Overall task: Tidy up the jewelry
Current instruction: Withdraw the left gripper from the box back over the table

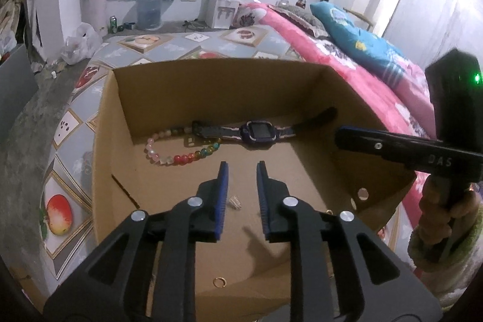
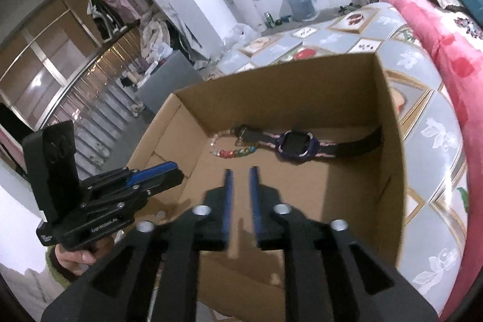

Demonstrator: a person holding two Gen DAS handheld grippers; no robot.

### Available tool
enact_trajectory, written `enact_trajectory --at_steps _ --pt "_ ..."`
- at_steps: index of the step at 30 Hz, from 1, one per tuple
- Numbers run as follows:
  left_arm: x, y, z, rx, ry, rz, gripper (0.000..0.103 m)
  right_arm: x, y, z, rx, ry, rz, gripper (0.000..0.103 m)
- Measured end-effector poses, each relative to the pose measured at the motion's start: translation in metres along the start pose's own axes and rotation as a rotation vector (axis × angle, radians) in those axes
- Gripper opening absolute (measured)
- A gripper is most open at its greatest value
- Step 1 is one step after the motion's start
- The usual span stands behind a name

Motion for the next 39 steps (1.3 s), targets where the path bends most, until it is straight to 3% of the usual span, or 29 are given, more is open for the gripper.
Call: enact_trajectory --at_steps 8,13,18,22,35,39 --pt "0.032 0.005 0.012 0.019 -0.003 -0.103 0.019 0.047 0.007 -0.014 -0.002 -0.015 -0.128 0.022" --pt "0.06 -0.004 0.023 0.055 -0.057 -0.184 0.024 0.085 -0.002 -0.03 -0.009 -0.071 -0.205 0.028" --pt "0.082 -0.018 0.031 0.062 -0.08 -0.238 0.025 0.106 -0.013 -0.039 -0.012 -0.103 -0.227 0.029" --pt "0.099 -0.027 0.031 0.065 -0.118 -0.266 0.034 0.115 -0.022 -0.038 -0.005 -0.09 -0.231 0.029" --pt "0.138 -0.06 0.0 0.011 -0.227 -0.263 0.057 0.144 -0.052 -0.018 0.022 -0.093 -0.225 0.029" --pt "0.133 -0.075 -0.022 -0.024 -0.221 -0.218 0.06 0.151 -0.068 -0.014 0.011 -0.101 -0.207 0.036"
Point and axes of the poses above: each gripper's, at about its wrist camera, not at the fingertips, and x roughly against the way its jaws point, z to its left, y to its top, the point moved 1 cm from there along -x, roughly the way its jaws point
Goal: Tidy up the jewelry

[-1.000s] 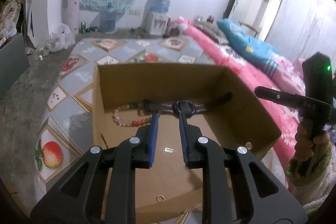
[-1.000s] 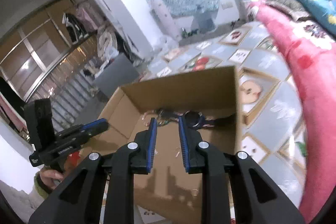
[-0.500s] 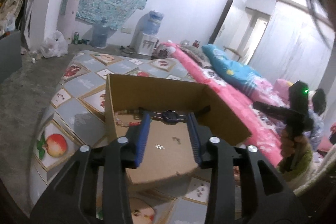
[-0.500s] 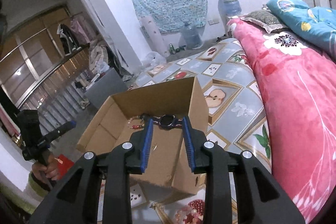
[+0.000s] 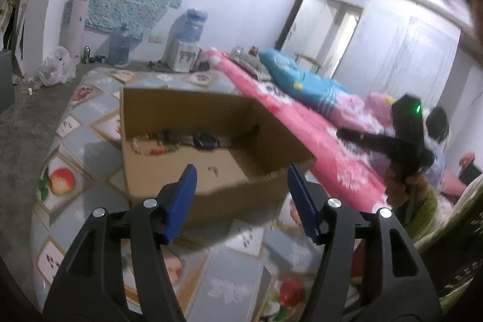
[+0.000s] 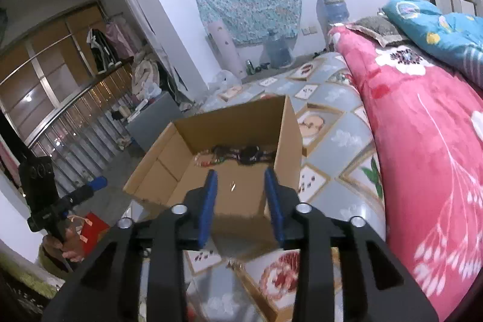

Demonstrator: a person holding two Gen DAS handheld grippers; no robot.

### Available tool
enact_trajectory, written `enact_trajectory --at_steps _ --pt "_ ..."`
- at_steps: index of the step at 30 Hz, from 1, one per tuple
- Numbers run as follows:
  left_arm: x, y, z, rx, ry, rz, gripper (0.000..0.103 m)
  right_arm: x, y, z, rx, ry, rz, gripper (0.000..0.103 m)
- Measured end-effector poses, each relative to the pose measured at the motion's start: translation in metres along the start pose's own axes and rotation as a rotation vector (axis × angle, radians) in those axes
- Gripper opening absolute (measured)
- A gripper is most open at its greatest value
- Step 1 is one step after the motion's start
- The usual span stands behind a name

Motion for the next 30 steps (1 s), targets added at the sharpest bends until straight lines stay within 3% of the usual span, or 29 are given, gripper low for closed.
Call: enact_trajectory --at_steps 8,13,21,25,30 --pt "-0.046 -0.055 -0.038 -0.095 0.114 0.184 0.069 0.015 -0.042 0.0 -0.023 -0.034 0.064 0.037" --pt "-0.083 -0.086 -0.043 -0.126 0.219 0.317 0.069 0.006 -0.071 -0.003 -0.069 -0.024 0.13 0.037" --pt "-0.104 -0.106 -0.044 -0.126 0.304 0.395 0.07 -0.034 -0.102 0.01 -0.04 -0.034 0.235 0.037" --pt "-0.107 -0.11 -0.038 -0.121 0.341 0.406 0.07 -0.055 -0.107 0.018 0.028 -0.106 0.263 0.032" --pt "-0.112 -0.113 -0.033 -0.111 0.374 0.424 0.07 -0.077 -0.11 0.031 0.071 -0.052 0.287 0.026"
Point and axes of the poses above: each gripper's, at about its wrist camera, not at the fingertips, and x roughly against the way its jaws point, z to its left, y to its top, the point moved 1 cm from there along -x, roughly the way its jaws point
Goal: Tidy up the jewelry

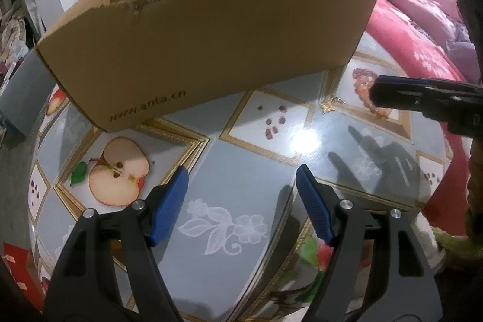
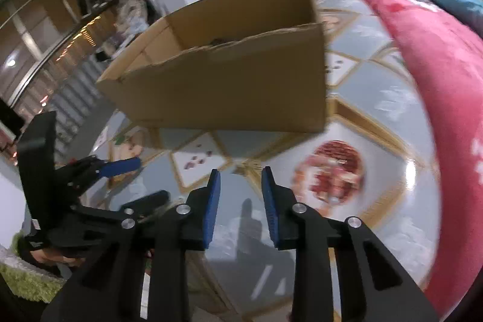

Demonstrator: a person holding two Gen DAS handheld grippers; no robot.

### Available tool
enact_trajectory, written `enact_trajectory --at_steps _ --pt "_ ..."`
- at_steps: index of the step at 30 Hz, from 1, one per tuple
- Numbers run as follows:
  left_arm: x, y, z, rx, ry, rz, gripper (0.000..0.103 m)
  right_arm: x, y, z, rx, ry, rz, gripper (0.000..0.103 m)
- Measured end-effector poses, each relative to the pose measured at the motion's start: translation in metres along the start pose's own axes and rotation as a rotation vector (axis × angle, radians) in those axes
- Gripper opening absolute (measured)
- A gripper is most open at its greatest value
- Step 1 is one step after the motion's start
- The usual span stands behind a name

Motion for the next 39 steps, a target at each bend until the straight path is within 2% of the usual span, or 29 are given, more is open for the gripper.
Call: enact_trajectory --at_steps 4,14,22,29,31,35,39 --pt "-0.004 -0.003 0.006 0.019 0.004 0.018 0.07 -0.017 0.003 0.006 0.025 0.0 0.016 0.022" --pt "-0.005 -0.003 0.006 -0.01 0.006 0.009 0.075 -0.046 0.007 0.004 0.011 -0.007 0.071 0.019" --pt "-0.007 -0.005 0.004 -0.021 0.0 0.007 0.076 -0.057 0.005 0.019 0.015 0.079 0.098 0.019" --pt "-0.006 -0.005 0.005 -0.023 -0.002 0.007 0.078 -0.07 -0.002 0.033 -0.031 0.218 0.14 0.019" --pt "-0.006 -0.006 0.005 -0.025 -0.002 0.006 0.078 -0.069 -0.003 0.034 -0.035 0.229 0.147 0.019" --pt "-0.005 -0.008 0.006 -0.026 -0.003 0.007 0.079 -0.055 -0.003 0.026 -0.044 0.201 0.12 0.019" --pt "-0.005 -0.008 0.006 -0.027 -0.003 0.006 0.08 -0.036 -0.001 0.005 -0.046 0.077 0.073 0.019"
Point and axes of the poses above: each gripper's, at about its wrist camera, not at the fingertips, and x roughly against the way its jaws point, z to its left, y to its top, the point moved 1 cm from there along -x, roughly the way its jaws point
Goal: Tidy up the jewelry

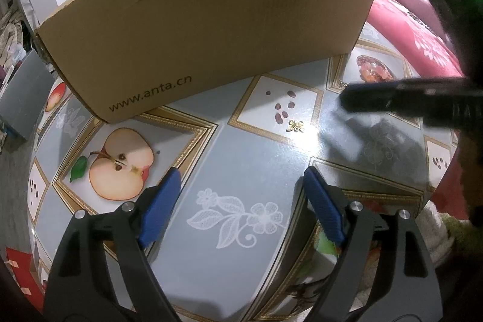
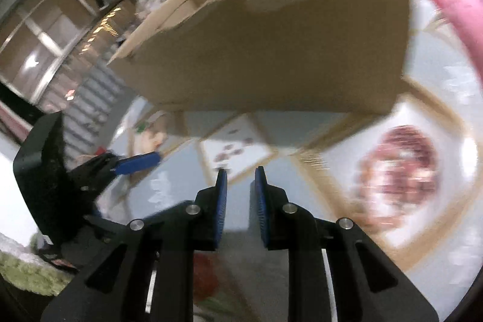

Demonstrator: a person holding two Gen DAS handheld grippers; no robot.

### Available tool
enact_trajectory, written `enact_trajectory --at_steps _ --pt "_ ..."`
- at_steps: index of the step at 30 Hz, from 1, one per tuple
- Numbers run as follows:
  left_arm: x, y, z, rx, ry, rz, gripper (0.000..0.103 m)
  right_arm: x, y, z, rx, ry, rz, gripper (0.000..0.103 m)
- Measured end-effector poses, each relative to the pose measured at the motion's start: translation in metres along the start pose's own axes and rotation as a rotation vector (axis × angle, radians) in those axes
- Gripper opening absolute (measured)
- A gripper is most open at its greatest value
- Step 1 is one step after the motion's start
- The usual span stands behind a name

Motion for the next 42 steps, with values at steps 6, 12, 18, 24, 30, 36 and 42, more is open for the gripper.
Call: enact_trajectory --at_steps 6,12,18,24,30,36,42 --pt "0.0 -0.001 0.0 0.002 0.002 0.0 0.082 0.004 0.008 -0.01 0.064 -0.171 -0.033 0.019" --pt "0.0 -0.001 -0.004 0.002 0.002 0.0 0.082 -0.014 0.009 0.0 0.19 -0.274 -0.017 0.019" --pt "-0.001 0.0 -0.004 0.003 0.003 0.0 0.082 -0.019 0.007 0.006 0.229 -0.273 -0.002 0.004" --pt "-0.003 0.001 -0.007 0.006 0.004 -0.001 0.082 -0.004 0.009 -0.004 0.139 -0.181 -0.018 0.002" --pt "-0.003 0.001 -0.007 0.005 0.005 -0.002 0.082 0.019 0.012 -0.006 0.1 -0.144 -0.06 0.002" --pt "-0.003 0.001 -0.007 0.006 0.005 -0.003 0.082 0.007 0.012 0.002 0.176 -0.205 -0.032 0.014" --pt "-0.003 0.002 -0.007 0.007 0.007 -0.005 0.082 -0.015 0.014 0.006 0.236 -0.256 -0.01 0.021"
Point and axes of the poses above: each gripper's, at about its wrist camera, not at the fingertips, and x roughly against the way its jaws point, z to its left, y to its top, the point moved 1 cm from there along -x, roughly the way its jaws point
